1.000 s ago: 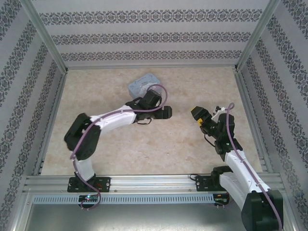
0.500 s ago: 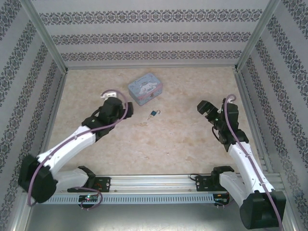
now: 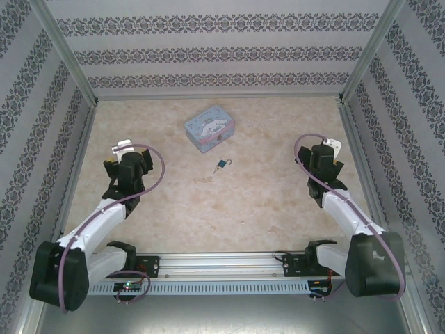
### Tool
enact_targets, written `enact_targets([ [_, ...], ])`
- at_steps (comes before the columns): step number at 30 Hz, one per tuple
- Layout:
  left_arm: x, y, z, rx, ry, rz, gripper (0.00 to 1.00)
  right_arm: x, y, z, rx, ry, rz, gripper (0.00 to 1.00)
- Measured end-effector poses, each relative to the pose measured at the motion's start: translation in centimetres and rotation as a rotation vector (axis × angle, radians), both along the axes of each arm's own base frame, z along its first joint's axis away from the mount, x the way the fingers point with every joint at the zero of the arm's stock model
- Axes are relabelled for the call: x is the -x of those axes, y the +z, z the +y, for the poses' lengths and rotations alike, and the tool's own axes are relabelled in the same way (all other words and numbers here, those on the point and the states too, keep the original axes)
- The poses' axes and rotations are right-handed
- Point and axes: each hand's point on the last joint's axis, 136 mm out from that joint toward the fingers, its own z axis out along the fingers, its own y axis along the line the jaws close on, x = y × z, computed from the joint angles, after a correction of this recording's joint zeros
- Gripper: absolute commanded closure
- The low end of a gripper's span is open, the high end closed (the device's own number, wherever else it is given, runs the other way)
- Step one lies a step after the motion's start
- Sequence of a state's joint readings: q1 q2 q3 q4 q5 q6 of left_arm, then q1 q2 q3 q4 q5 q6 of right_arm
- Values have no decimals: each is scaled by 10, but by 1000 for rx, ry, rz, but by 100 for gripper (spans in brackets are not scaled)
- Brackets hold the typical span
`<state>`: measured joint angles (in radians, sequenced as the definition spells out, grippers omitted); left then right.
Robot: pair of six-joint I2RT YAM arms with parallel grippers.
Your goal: Unlock the padlock with the key
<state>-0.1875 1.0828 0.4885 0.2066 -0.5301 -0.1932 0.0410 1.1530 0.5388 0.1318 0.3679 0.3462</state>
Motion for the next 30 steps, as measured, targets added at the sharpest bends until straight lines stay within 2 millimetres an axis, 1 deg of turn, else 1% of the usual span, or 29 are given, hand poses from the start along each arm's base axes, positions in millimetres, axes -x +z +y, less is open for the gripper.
enact_targets([
  [5,-7,-38,6,-37,-24,43,1,-7,-11,-1,59,29,-30,2],
  [7,-11,-52,9,-36,-33,54,1,-9,-19,1,74,50,-45,2],
  [10,-18,-71,10,-26,-59,65,0,-9,-37,6,84,96,-29,2],
  [12,-24,-78,9,-15,-86,53,0,-13,-38,9,89,137,-40,2],
  [14,-30,-85,7,-2,-116,59,1,-20,-31,11,96,167,-79,2],
  [16,-37,-89,0,7,-164,62,1,-29,-27,14,105,190,-136,2],
  [17,-40,-91,-3,10,-185,57,1,-32,-30,17,111,214,-146,2],
  [20,-44,-97,-11,28,-239,66,1,-34,-58,27,111,285,-100,2],
  [21,-45,-97,-11,35,-250,65,1,-33,-64,31,108,309,-79,2],
  [22,-46,-96,-11,39,-255,61,1,-33,-65,33,104,325,-75,2],
  [27,-51,-92,-12,55,-278,45,1,-43,-50,42,103,374,-129,2],
  [30,-51,-92,-14,60,-289,45,1,-44,-48,43,113,380,-137,2],
])
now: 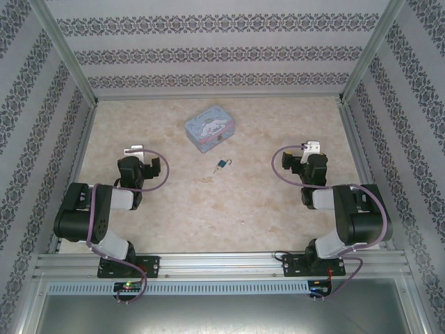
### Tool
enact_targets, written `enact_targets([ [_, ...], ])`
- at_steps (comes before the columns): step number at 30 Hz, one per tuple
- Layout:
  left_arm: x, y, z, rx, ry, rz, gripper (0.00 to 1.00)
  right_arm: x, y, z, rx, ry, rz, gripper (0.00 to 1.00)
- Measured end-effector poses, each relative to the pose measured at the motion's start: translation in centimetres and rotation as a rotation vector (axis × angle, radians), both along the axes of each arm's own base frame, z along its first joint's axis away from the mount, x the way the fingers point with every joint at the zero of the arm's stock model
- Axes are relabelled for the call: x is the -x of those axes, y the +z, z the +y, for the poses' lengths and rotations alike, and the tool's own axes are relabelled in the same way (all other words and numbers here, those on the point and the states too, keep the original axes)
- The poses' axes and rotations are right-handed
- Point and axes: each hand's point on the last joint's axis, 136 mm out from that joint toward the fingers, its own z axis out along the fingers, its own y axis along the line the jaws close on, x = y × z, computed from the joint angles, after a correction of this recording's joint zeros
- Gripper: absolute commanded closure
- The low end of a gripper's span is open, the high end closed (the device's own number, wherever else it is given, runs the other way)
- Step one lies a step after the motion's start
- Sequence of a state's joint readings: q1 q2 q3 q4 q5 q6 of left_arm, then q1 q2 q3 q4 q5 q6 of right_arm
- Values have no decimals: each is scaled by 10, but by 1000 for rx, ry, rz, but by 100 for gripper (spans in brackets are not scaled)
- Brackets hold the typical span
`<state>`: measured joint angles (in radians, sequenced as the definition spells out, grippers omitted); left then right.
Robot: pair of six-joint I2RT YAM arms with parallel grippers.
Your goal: Unlock the padlock with the key
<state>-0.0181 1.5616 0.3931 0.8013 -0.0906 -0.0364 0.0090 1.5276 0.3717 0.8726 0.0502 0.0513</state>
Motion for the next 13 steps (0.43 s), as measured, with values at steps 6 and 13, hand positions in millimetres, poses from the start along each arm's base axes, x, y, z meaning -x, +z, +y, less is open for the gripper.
enact_targets([
  [6,0,0,-1,4,-8,0,1,0,0,0,7,3,0,2],
  [13,0,0,-1,4,-8,0,1,0,1,2,5,10,-1,2],
])
